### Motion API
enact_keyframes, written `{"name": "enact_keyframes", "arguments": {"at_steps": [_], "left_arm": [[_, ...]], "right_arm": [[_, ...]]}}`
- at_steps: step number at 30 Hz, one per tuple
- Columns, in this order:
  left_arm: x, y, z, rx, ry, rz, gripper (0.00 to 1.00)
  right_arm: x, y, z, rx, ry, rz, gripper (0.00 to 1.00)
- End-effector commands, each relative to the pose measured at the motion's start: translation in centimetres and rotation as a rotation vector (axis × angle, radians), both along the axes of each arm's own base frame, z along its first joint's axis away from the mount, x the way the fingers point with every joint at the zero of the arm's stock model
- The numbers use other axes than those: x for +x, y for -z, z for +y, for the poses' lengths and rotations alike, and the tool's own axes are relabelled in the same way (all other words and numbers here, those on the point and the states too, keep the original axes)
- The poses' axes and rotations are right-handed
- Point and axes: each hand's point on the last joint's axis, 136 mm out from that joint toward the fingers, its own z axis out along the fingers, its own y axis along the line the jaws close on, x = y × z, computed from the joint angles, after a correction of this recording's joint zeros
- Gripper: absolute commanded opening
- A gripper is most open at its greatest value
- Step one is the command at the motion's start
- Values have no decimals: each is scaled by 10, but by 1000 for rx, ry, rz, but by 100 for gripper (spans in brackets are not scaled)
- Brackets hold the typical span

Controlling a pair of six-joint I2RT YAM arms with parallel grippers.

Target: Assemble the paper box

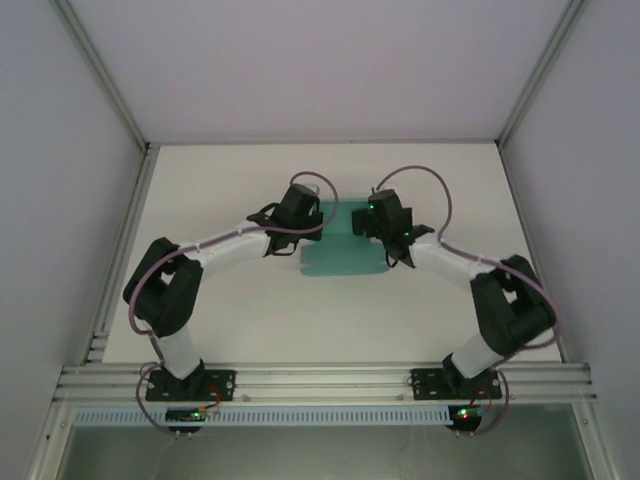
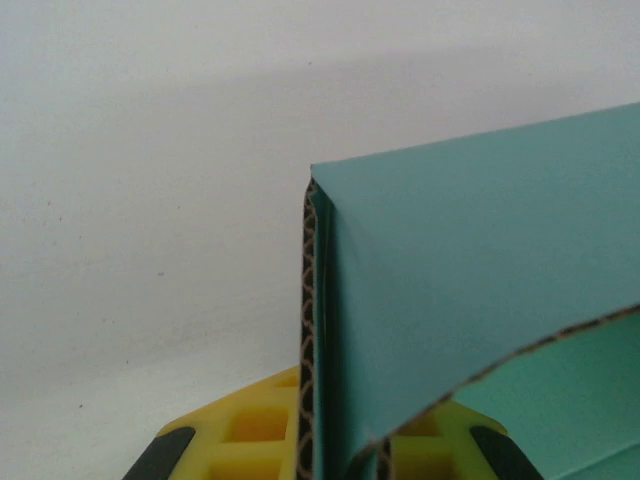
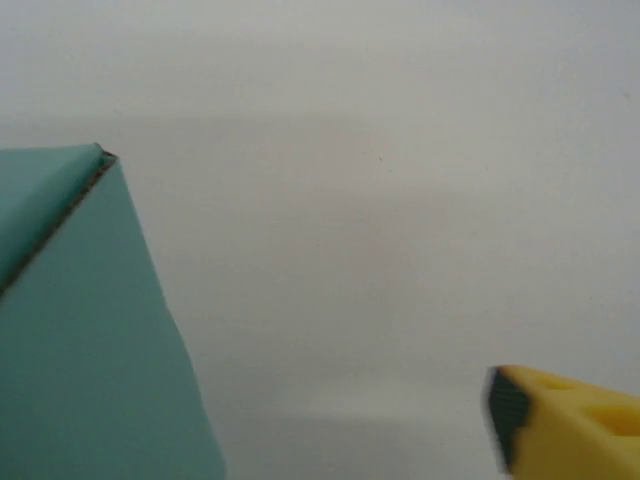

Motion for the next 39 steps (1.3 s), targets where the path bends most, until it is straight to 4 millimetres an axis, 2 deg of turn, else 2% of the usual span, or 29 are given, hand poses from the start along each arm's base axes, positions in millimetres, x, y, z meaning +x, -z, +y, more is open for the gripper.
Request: {"name": "enact_keyframes", "arguments": {"at_steps": [1, 2, 4, 6, 9, 11, 14, 15, 19, 24, 33, 38, 39], "left_arm": [[5, -39, 0, 8, 48, -119, 0], [7, -40, 4, 33, 54, -133, 0], [8, -41, 10, 77, 75, -135, 0], [8, -40, 18, 120, 100, -120, 0], [-5, -38, 17, 163, 262, -82, 0], [-33, -32, 10, 195, 509, -21, 0], [-97, -13, 11, 265, 866, 138, 0], [-107, -5, 16, 321, 926, 163, 0], [-112, 26, 34, 569, 943, 266, 0], [-100, 53, 29, 753, 895, 323, 0], [-49, 98, 11, 1130, 738, 230, 0], [-42, 124, 8, 1244, 701, 229, 0], [-42, 128, 6, 1236, 700, 235, 3]], "right_arm": [[-17, -61, 35, 148, -205, -137, 99], [-28, -71, 39, 184, -252, -154, 99], [-41, -92, 35, 255, -271, -203, 99], [-52, -109, 19, 309, -223, -248, 99], [-63, -120, -15, 317, -117, -254, 99], [-71, -116, -39, 292, -44, -218, 99], [-85, -105, -69, 258, 37, -141, 99], [-89, -101, -76, 252, 54, -117, 99], [-105, -84, -99, 250, 118, -42, 99], [-113, -65, -112, 284, 167, 10, 99], [-114, -47, -125, 303, 235, 48, 99], [-118, -40, -130, 305, 258, 68, 99], [-118, -39, -130, 308, 260, 70, 99]]}}
